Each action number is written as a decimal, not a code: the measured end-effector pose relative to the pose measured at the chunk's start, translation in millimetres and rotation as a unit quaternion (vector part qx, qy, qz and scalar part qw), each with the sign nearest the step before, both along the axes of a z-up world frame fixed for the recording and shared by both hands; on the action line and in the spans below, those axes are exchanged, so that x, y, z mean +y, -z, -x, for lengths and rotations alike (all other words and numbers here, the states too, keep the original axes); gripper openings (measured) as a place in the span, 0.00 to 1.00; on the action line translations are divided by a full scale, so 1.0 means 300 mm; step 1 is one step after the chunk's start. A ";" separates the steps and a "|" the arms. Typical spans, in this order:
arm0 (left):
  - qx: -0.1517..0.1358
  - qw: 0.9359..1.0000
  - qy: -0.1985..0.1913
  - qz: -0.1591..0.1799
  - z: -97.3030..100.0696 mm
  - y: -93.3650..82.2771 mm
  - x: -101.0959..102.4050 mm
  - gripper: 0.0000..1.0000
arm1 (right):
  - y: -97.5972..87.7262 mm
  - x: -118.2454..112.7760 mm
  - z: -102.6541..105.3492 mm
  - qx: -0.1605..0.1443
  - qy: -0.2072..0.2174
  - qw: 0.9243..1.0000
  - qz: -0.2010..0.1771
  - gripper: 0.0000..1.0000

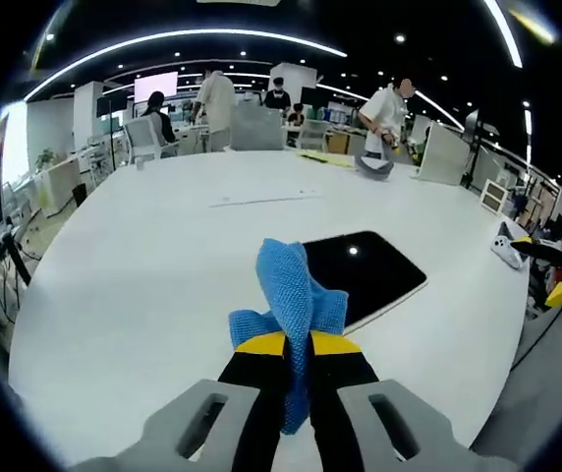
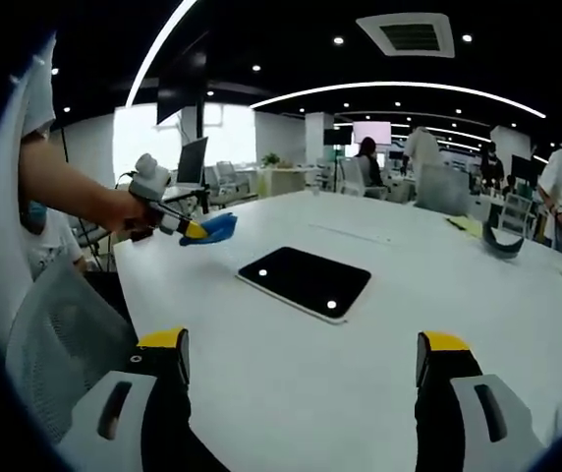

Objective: Wipe the mirror surface with the cleaning cloth until all visible marks leave the cleaned area.

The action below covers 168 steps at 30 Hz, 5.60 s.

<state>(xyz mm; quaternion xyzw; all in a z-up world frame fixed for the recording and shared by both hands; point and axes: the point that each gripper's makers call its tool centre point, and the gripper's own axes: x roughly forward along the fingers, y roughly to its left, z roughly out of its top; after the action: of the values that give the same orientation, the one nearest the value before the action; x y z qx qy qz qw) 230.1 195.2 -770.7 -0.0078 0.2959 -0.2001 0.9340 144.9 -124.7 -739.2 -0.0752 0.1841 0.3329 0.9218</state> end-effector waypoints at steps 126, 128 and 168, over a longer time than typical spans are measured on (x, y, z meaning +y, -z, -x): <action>0.047 0.996 -0.022 -0.072 0.255 0.253 0.136 0.21 | 0.032 0.004 0.007 0.029 -0.004 1.000 -0.006 0.90; 0.047 0.995 -0.034 -0.076 0.251 0.253 0.150 0.25 | 0.034 0.002 0.006 0.029 -0.004 1.000 -0.005 0.90; 0.006 0.998 -0.067 -0.011 0.236 0.122 0.152 0.60 | 0.027 0.004 0.004 0.030 -0.003 1.000 -0.009 0.90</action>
<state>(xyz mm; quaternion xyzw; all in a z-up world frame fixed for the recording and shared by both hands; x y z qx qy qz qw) 159.2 240.8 -807.4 -0.0188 0.3021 -0.1337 0.9437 143.8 -123.6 -747.2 -0.0579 0.2084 0.3396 0.9154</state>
